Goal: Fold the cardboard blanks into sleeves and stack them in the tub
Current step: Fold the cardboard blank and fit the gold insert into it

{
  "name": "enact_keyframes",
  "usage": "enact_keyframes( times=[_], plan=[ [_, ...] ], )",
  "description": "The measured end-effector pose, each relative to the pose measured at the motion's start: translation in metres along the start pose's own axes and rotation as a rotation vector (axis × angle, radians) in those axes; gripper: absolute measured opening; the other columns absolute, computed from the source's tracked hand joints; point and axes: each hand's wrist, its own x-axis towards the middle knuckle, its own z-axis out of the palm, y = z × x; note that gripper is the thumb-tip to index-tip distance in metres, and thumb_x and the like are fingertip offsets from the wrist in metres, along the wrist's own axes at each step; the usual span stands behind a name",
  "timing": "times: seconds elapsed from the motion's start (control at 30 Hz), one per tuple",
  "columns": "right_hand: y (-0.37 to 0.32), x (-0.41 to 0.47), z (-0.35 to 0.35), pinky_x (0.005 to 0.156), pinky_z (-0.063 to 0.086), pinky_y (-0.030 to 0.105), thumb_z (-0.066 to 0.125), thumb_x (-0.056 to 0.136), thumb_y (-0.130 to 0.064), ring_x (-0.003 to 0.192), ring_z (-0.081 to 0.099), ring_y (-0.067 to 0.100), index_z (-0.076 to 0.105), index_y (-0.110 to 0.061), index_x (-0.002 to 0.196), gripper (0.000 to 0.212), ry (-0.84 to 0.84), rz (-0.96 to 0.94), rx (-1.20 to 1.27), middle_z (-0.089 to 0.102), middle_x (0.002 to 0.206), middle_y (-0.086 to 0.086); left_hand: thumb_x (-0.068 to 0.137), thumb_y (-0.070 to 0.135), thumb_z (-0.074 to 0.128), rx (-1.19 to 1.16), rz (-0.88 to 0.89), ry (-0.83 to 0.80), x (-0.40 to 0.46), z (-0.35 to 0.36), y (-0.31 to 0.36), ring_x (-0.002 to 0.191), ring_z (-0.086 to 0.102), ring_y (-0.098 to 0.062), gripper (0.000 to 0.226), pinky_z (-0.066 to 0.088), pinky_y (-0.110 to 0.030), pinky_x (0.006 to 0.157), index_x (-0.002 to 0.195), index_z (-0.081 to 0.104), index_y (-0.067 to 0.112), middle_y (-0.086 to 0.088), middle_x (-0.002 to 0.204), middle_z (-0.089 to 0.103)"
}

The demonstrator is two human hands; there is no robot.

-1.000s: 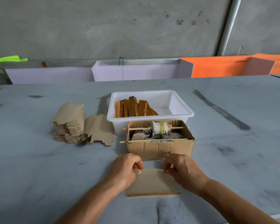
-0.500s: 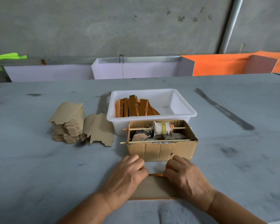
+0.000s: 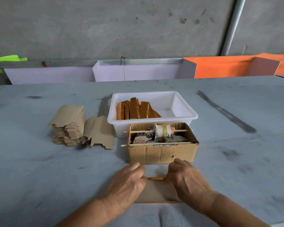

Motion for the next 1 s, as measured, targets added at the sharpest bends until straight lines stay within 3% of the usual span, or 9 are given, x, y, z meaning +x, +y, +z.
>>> enact_keyframes(
  times=[0.17, 0.3, 0.37, 0.43, 0.53, 0.67, 0.8, 0.93, 1.0],
  plan=[
    [-0.012, -0.002, -0.003, 0.043, 0.038, 0.021, 0.065, 0.043, -0.014, 0.051, 0.052, 0.012, 0.069, -0.028, 0.061, 0.023, 0.014, 0.043, -0.032, 0.051, 0.052, -0.007, 0.082, -0.008, 0.036, 0.003, -0.137, -0.053, 0.0, 0.005, 0.01, 0.102, 0.044, -0.022, 0.042, 0.034, -0.03, 0.078, 0.112, 0.056, 0.014, -0.006, 0.103, 0.049],
    [-0.01, -0.008, -0.002, 0.046, 0.043, 0.024, 0.045, 0.065, -0.013, 0.058, 0.055, 0.014, 0.071, -0.03, 0.069, 0.032, 0.057, 0.027, -0.056, 0.055, 0.063, -0.006, 0.079, 0.017, 0.048, 0.048, -0.06, 0.056, -0.002, 0.004, 0.009, 0.062, 0.056, -0.009, 0.027, 0.041, -0.02, 0.05, 0.071, 0.072, 0.026, 0.008, 0.063, 0.052],
    [-0.007, -0.011, -0.001, 0.046, 0.043, 0.024, 0.038, 0.069, -0.011, 0.059, 0.055, 0.015, 0.071, -0.028, 0.069, 0.037, 0.086, 0.021, -0.063, 0.055, 0.066, -0.005, 0.073, 0.025, 0.072, 0.068, -0.046, 0.038, -0.004, 0.007, 0.007, 0.061, 0.056, -0.009, 0.005, 0.041, -0.02, 0.05, 0.068, 0.071, 0.025, 0.008, 0.063, 0.052],
    [-0.003, -0.014, -0.001, 0.047, 0.043, 0.024, 0.052, 0.066, -0.007, 0.06, 0.055, 0.016, 0.072, -0.026, 0.072, 0.029, 0.092, 0.02, -0.035, 0.055, 0.068, -0.005, 0.065, 0.028, 0.081, 0.084, -0.053, -0.01, -0.004, 0.007, 0.005, 0.062, 0.056, -0.008, 0.011, 0.04, -0.02, 0.051, 0.065, 0.07, 0.024, 0.01, 0.065, 0.052],
    [0.0, -0.018, 0.002, 0.05, 0.047, 0.023, 0.064, 0.061, -0.006, 0.064, 0.058, 0.015, 0.073, -0.026, 0.077, 0.028, 0.092, 0.074, 0.068, 0.059, 0.073, -0.007, 0.073, 0.022, 0.07, 0.047, -0.096, 0.046, -0.009, 0.007, 0.001, 0.063, 0.055, -0.009, 0.008, 0.041, -0.019, 0.05, 0.065, 0.07, 0.023, 0.01, 0.067, 0.053],
    [-0.003, -0.027, 0.007, 0.053, 0.049, 0.025, 0.07, 0.059, -0.007, 0.067, 0.058, 0.014, 0.07, -0.025, 0.081, 0.028, 0.039, 0.096, 0.127, 0.06, 0.08, -0.007, 0.075, 0.011, 0.035, 0.051, -0.143, 0.015, -0.019, 0.012, 0.003, 0.062, 0.059, -0.011, 0.041, 0.043, -0.019, 0.048, 0.072, 0.075, 0.02, 0.009, 0.067, 0.058],
    [-0.004, -0.019, 0.001, 0.051, 0.048, 0.026, 0.065, 0.06, -0.006, 0.063, 0.055, 0.015, 0.07, -0.024, 0.076, 0.024, 0.011, 0.154, 0.1, 0.058, 0.073, -0.005, 0.069, 0.011, 0.033, 0.098, -0.135, -0.079, -0.016, -0.001, 0.002, 0.064, 0.059, -0.008, 0.04, 0.042, -0.017, 0.05, 0.063, 0.07, 0.022, 0.011, 0.065, 0.056],
    [-0.019, -0.009, -0.002, 0.055, 0.047, 0.028, 0.056, 0.064, -0.006, 0.068, 0.055, 0.017, 0.069, -0.03, 0.1, 0.045, -0.095, 0.152, 0.072, 0.056, 0.076, -0.002, 0.089, 0.002, 0.032, 0.079, -0.173, -0.077, -0.012, 0.006, 0.009, 0.106, 0.044, -0.023, 0.035, 0.033, -0.033, 0.08, 0.111, 0.056, 0.013, -0.005, 0.106, 0.051],
    [-0.021, -0.007, -0.007, 0.058, 0.044, 0.03, 0.05, 0.07, -0.008, 0.073, 0.054, 0.019, 0.064, -0.034, 0.111, 0.05, -0.138, 0.125, 0.064, 0.054, 0.082, 0.0, 0.092, 0.0, 0.029, 0.072, -0.229, -0.157, -0.005, 0.005, 0.014, 0.113, 0.037, -0.026, 0.043, 0.028, -0.036, 0.082, 0.131, 0.041, 0.013, -0.009, 0.114, 0.045]
  ],
)
